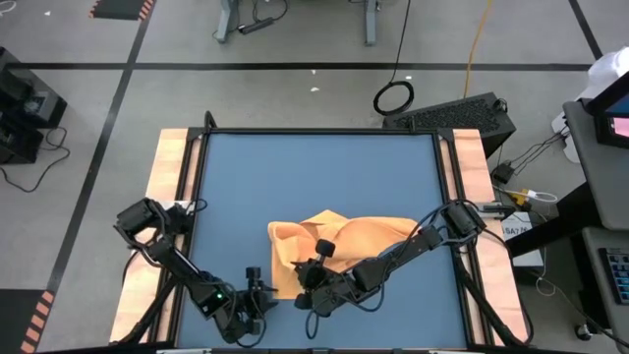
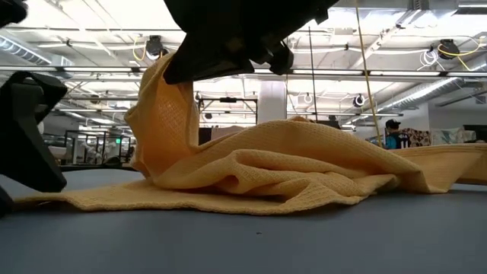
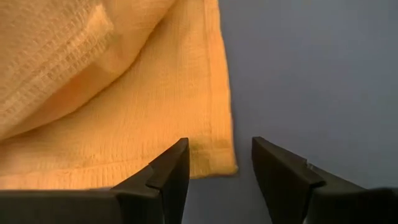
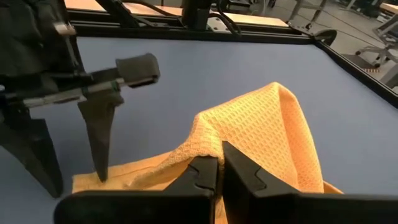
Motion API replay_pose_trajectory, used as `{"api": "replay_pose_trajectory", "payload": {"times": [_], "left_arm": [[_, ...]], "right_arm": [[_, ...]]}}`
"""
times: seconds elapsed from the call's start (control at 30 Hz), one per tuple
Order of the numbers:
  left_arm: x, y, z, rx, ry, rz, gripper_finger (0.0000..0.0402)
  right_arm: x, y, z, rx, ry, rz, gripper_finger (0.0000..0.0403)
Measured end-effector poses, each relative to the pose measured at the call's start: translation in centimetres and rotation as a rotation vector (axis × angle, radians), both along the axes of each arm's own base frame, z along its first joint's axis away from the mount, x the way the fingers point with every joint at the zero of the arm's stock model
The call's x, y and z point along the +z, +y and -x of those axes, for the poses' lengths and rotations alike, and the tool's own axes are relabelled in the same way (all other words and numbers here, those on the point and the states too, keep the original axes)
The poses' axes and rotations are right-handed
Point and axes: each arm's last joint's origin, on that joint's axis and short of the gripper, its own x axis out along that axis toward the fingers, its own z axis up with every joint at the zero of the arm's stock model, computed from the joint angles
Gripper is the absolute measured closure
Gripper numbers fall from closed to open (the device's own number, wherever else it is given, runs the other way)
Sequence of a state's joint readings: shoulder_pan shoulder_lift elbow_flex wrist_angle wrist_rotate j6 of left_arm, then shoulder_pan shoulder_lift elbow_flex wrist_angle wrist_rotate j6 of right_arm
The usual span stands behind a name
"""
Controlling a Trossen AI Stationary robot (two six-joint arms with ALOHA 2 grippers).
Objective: Roll towel into tight, uniform cylinder
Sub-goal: Fold the orange microfiber cloth
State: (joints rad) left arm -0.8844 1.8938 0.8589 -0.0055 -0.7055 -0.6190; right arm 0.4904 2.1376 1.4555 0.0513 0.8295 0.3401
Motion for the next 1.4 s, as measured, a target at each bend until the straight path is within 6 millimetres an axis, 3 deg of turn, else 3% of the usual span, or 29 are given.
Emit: {"api": "replay_pose_trajectory", "payload": {"times": [0.13, 0.37, 0.7, 0.93, 1.17, 1.4], "left_arm": [[-0.3, 0.3, -0.5, 0.009, 0.005, -0.014, 0.0254], [0.2, 1.0, -0.4, -0.006, 0.001, -0.115, 0.0389], [4.1, 2.1, 0.3, 0.065, -0.095, -0.176, 0.0397], [3.9, 1.7, 0.6, 0.02, -0.017, -0.084, 0.0396], [2.5, 1.3, 0.6, 0.018, 0.007, -0.087, 0.0396], [1.2, 1.0, 0.3, 0.018, 0.008, -0.085, 0.0396]], "right_arm": [[0.0, 0.1, 0.0, 0.019, 0.007, -0.008, 0.0399], [-0.1, 0.1, 0.0, 0.043, 0.018, -0.017, 0.0399], [-0.3, -1.5, -1.1, -0.043, -0.062, -0.284, 0.0399], [-2.0, -1.5, -1.4, 0.071, 0.04, -0.371, 0.0386], [-2.1, -0.4, -0.3, 0.203, 0.176, -0.178, 0.0303], [-0.2, 2.9, 1.3, 0.29, 0.292, 0.237, 0.0229]]}}
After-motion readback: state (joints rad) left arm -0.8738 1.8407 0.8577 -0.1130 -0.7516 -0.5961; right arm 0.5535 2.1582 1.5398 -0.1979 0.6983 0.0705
